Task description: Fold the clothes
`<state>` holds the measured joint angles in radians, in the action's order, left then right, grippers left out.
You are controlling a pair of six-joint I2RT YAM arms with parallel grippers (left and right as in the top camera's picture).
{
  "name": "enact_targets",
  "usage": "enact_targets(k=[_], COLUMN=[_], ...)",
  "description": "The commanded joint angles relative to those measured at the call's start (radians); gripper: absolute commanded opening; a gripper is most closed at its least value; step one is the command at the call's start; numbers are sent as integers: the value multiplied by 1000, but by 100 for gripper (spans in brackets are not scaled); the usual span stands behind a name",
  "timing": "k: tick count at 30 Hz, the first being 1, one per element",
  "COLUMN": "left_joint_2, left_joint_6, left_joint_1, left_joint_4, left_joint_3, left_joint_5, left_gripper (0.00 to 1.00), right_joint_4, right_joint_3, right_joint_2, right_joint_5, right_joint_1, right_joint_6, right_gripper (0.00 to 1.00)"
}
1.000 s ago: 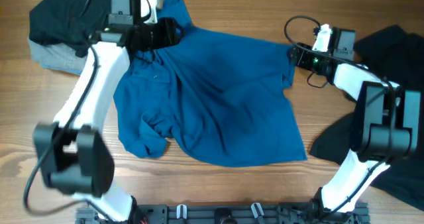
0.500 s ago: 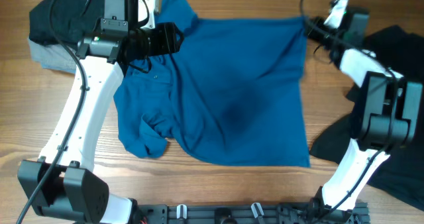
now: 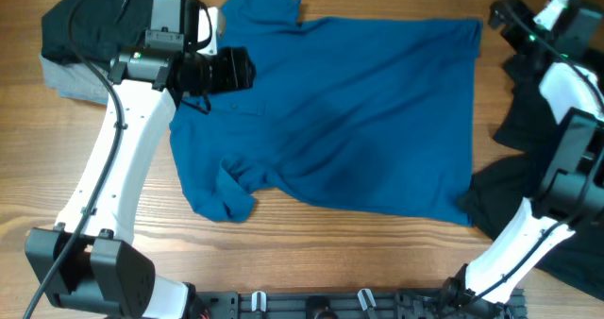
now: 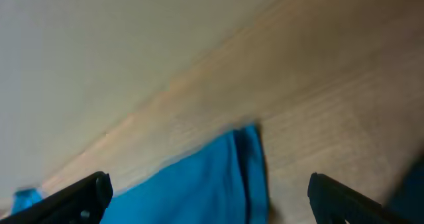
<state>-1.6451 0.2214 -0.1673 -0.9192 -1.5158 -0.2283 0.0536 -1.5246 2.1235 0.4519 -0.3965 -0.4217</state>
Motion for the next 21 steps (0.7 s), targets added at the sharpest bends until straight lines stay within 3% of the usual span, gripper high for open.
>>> enact_targets(k=[1, 4, 7, 8, 9, 10, 12, 15, 17, 19, 21], left_joint_2=[29, 39, 39, 39, 39, 39, 39, 39, 37, 24, -6], left_joint_6=[-26, -11, 22, 21, 22, 21, 22, 21, 21, 17, 1], left_joint_1=[8, 54, 121, 132, 133, 130, 126, 124, 123, 99, 70], left_joint_4=[-61, -204, -263, -251, -232, -211, -190, -172, -137, -78, -11], left_joint_3=[-9, -8, -6, -6, -6, -6, -6, -6, -6, -6, -6], left_joint_5=[117, 197, 192, 192, 192, 185, 157, 119, 47, 28, 27], left_gripper=[67, 57, 54, 49, 41, 39, 39, 43, 27, 14, 13], right_joint_4=[183, 475, 666, 720, 725, 702, 632, 455, 525, 603, 623], right_joint_3=[-8, -8, -6, 9, 37, 77, 122, 129, 129, 129, 128], right_joint_2=[-174, -326, -362, -345, -328, -295, -224, -50, 32, 42, 30], right_joint_5=[231, 245, 164, 96, 75, 76, 33, 6, -40, -52, -34], right_joint_1=[3, 75, 155, 193, 225, 272, 344, 422, 426, 409, 384], right_joint_6=[94, 155, 157, 157, 161, 177, 178, 121, 9, 54, 154], right_gripper=[100, 100, 99, 75, 45, 27, 9, 4, 4, 4, 5])
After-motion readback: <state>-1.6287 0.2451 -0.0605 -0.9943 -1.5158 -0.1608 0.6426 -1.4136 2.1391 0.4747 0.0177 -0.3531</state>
